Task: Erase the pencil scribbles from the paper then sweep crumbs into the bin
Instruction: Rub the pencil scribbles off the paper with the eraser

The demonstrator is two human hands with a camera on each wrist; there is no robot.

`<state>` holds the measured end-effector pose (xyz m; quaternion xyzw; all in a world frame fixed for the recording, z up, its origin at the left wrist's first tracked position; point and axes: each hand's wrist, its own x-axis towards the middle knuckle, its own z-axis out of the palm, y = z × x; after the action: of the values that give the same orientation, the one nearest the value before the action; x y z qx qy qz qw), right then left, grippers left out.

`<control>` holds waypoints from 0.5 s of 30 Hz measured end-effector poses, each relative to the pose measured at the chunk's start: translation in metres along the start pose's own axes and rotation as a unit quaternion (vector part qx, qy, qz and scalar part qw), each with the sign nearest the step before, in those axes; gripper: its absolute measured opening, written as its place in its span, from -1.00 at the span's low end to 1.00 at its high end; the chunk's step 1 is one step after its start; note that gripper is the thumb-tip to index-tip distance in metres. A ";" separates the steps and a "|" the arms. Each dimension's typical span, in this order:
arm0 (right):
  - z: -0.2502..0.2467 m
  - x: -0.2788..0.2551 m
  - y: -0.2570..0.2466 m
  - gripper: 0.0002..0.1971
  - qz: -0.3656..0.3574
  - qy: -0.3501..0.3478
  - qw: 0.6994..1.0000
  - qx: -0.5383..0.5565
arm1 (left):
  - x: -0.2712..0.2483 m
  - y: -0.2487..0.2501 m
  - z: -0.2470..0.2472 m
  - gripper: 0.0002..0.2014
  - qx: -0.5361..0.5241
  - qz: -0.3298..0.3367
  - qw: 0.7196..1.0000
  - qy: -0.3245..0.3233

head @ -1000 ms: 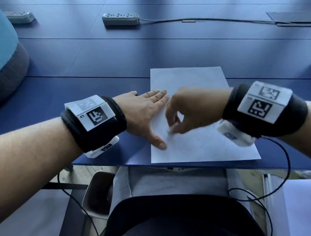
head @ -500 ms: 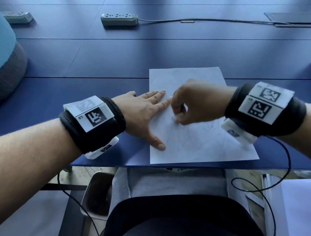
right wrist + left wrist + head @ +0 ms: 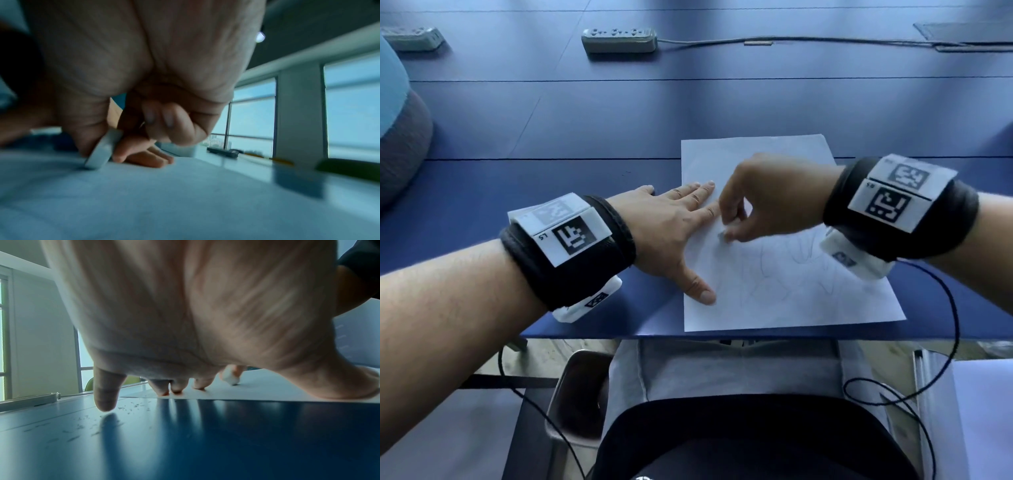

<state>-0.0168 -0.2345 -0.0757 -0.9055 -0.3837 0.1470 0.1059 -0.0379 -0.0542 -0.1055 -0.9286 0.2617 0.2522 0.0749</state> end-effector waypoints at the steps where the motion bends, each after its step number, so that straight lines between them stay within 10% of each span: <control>1: 0.000 0.001 0.003 -0.76 -0.001 0.014 1.000 -0.014 | 0.000 0.000 0.000 0.38 0.000 -0.001 1.000 -0.002; 15: -0.004 -0.005 0.014 -0.86 0.000 -0.122 0.992 0.042 | -0.001 0.002 -0.001 0.40 0.011 -0.014 1.000 -0.013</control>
<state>-0.0098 -0.2481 -0.0748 -0.8757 -0.3868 0.2725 0.0960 -0.0392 -0.0556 -0.1042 -0.9281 0.2505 0.2600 0.0914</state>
